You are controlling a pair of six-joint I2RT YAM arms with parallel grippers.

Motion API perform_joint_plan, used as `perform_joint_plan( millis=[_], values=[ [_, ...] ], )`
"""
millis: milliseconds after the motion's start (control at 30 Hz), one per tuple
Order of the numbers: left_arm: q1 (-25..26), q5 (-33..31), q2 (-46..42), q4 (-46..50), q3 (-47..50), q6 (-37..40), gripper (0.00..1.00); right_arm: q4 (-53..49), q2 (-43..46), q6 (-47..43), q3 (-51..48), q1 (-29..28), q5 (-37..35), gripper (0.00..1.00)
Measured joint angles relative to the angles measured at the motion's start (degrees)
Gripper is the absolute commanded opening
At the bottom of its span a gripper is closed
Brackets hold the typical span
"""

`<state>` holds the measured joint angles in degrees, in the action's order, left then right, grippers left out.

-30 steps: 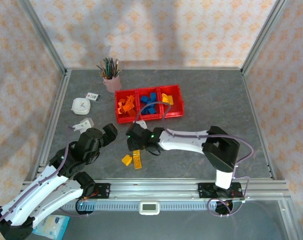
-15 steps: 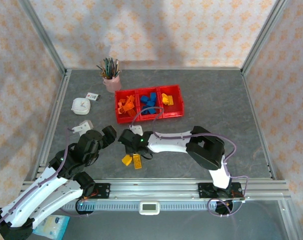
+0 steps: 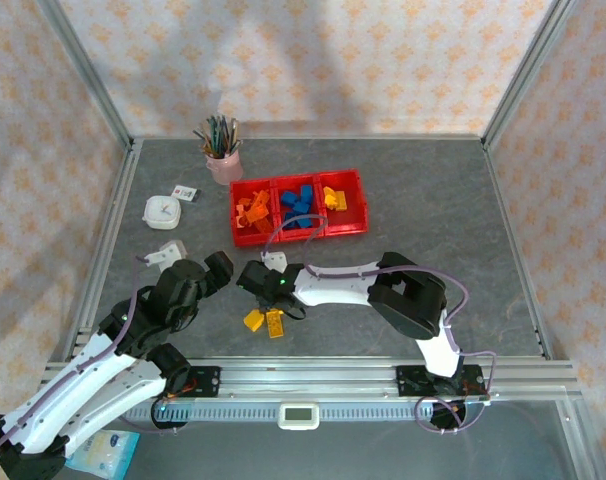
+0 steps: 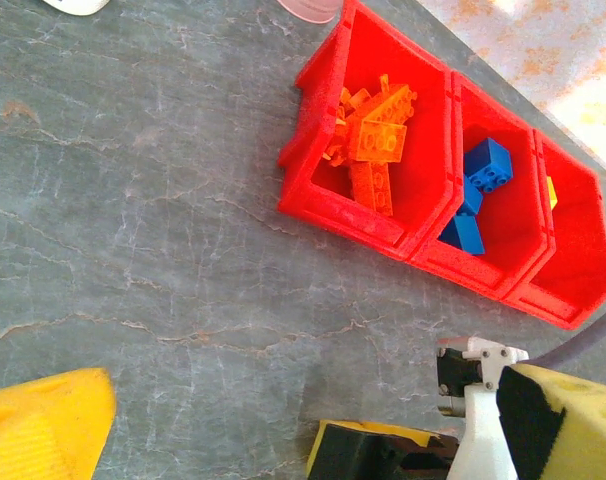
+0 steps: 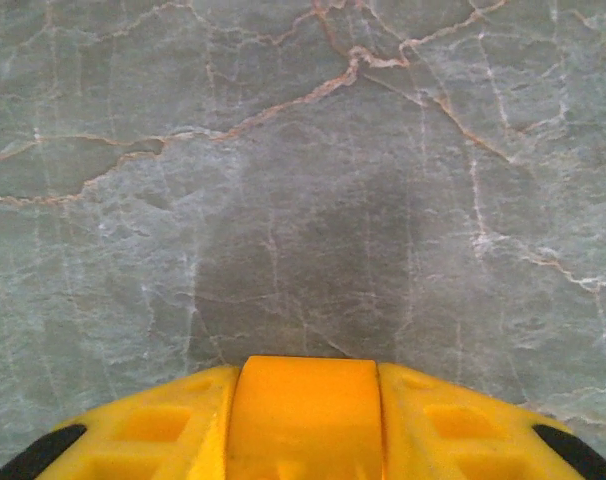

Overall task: Sort the legos into containers by color
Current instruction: Pick up the lego from the bottom-center of the table, then place the lego in the container.

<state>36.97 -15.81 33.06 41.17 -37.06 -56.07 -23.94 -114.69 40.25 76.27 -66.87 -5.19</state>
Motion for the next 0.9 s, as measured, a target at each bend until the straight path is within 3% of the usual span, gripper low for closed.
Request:
perform_joint_plan(
  millis=[333,500,667,900],
  values=[
    [0.0,0.7,2.6,-1.4,0.0,0.7,0.99,0.6,10.2,-1.6,-2.9,3.5,-1.1,0.35],
    [0.0,2.5,5.9,-5.5,-0.1,2.0,0.99,0.8,15.5,-5.7,-3.0,12.0,-2.2,0.36],
    [0.0,4.3,11.0,-11.5,-0.3,3.7,0.99,2.0,16.7,-11.8,-2.6,24.5,-2.8,0.36],
    [0.0,6.6,18.3,-19.1,-1.5,5.5,0.99,2.8,6.5,-20.4,9.9,34.1,-3.5,0.36]
  ],
)
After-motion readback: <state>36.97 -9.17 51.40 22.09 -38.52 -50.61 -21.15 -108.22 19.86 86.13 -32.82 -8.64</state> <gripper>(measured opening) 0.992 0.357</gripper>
